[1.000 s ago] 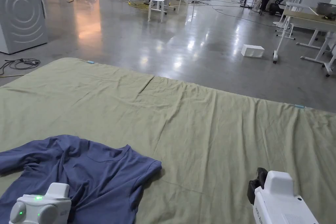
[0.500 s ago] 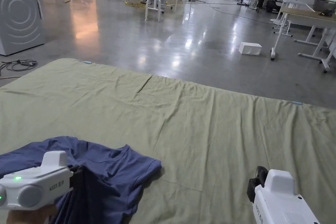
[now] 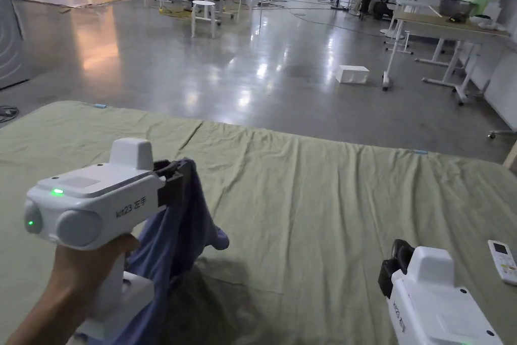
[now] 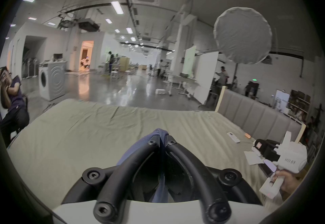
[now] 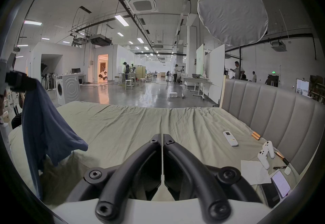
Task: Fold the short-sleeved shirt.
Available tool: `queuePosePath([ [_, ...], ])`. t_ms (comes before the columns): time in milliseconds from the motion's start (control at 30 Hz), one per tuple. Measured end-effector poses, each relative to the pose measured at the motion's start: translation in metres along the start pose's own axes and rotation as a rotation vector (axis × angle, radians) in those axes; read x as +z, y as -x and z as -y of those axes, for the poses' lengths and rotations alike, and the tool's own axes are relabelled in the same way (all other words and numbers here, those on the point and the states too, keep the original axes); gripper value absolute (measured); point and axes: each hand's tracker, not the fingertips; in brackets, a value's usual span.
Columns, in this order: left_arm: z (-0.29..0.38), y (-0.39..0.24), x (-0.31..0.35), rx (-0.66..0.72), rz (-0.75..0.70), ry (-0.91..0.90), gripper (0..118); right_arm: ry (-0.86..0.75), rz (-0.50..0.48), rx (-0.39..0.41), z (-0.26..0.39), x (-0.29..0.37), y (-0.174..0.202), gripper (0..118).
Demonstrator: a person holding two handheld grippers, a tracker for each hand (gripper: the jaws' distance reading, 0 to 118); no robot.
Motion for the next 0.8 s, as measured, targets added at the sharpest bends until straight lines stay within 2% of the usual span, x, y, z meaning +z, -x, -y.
queuePosePath([
  [200,-0.013,-0.075,-0.037,-0.043,0.17,-0.005,4,-0.022,0.052,-0.005,-0.007,0.012,-0.03,2],
  [367,0.018,-0.134,-0.067,-0.052,0.292,0.056,4,-0.018,0.088,-0.016,-0.004,0.022,-0.057,2],
  [733,0.14,-0.184,-0.1,-0.024,0.299,0.342,5,0.061,0.145,-0.018,0.025,0.032,-0.085,2],
  [767,0.148,-0.184,-0.1,-0.026,0.299,0.35,8,0.07,0.146,-0.023,0.027,0.033,-0.084,2],
  [800,0.153,-0.185,-0.098,-0.031,0.294,0.36,19,0.078,0.144,-0.028,0.029,0.032,-0.084,2],
])
